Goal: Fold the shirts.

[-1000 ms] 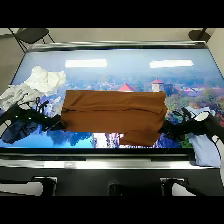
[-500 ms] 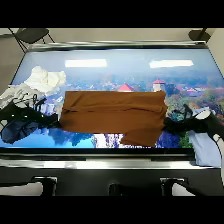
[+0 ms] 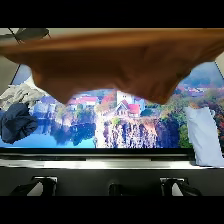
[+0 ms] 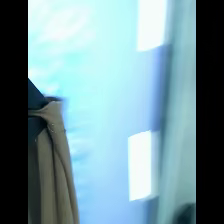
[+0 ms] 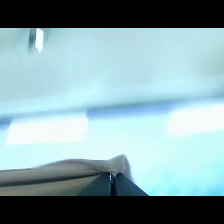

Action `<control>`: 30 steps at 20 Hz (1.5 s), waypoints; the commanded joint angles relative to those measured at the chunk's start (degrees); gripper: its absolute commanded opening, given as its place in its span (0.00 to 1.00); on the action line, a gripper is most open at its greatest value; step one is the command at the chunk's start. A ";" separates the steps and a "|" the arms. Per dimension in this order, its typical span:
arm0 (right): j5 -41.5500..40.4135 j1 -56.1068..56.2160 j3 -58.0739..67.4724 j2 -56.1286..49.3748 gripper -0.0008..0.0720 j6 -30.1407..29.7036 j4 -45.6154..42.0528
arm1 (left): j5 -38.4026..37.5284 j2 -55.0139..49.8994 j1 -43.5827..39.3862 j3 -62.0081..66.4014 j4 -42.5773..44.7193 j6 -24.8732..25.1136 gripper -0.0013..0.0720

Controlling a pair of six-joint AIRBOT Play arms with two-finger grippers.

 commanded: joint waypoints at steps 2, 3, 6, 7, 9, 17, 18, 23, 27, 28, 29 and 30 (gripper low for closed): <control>2.14 -0.04 11.98 10.99 0.05 6.23 -9.31 | 5.44 13.64 0.07 9.84 8.87 -7.43 0.06; 2.19 -0.04 12.00 12.09 0.05 6.88 -9.88 | 5.44 14.93 0.07 9.86 9.14 -7.45 0.06; 2.95 -0.04 12.00 13.00 0.05 8.46 -10.88 | 5.49 15.41 0.04 9.86 10.60 -7.39 0.06; 3.76 -0.04 12.00 12.94 0.05 8.46 -10.88 | 5.46 15.12 0.04 9.86 10.71 -7.39 0.06; 6.71 -0.04 12.00 12.28 0.05 8.48 -10.82 | 5.33 14.27 0.04 9.86 10.14 -7.37 0.06; 38.10 0.07 11.41 -12.85 0.05 8.61 0.66 | -13.33 -5.95 -0.48 5.31 10.10 -4.22 0.06; 39.89 0.22 10.12 -18.69 0.05 9.90 3.69 | -13.94 -10.05 -1.03 1.73 10.12 -2.89 0.06; 32.11 10.88 6.03 -44.70 0.05 11.56 -2.05 | -7.82 -31.23 -3.34 -9.90 10.03 -2.40 0.06; 11.91 12.87 6.16 -54.71 0.05 21.70 -0.74 | -2.10 -45.64 -4.59 -5.70 6.05 -2.45 0.06; 7.74 12.85 6.16 -55.67 0.05 22.25 -0.76 | -0.83 -48.22 -4.59 -3.98 4.72 -2.45 0.06; 4.26 12.85 6.16 -56.02 0.05 22.23 -1.11 | 0.70 -49.92 -4.59 -2.62 3.32 -2.45 0.06; 1.68 12.85 6.19 -56.00 0.05 22.23 -1.64 | 2.19 -51.04 -4.59 -1.68 1.77 -2.43 0.06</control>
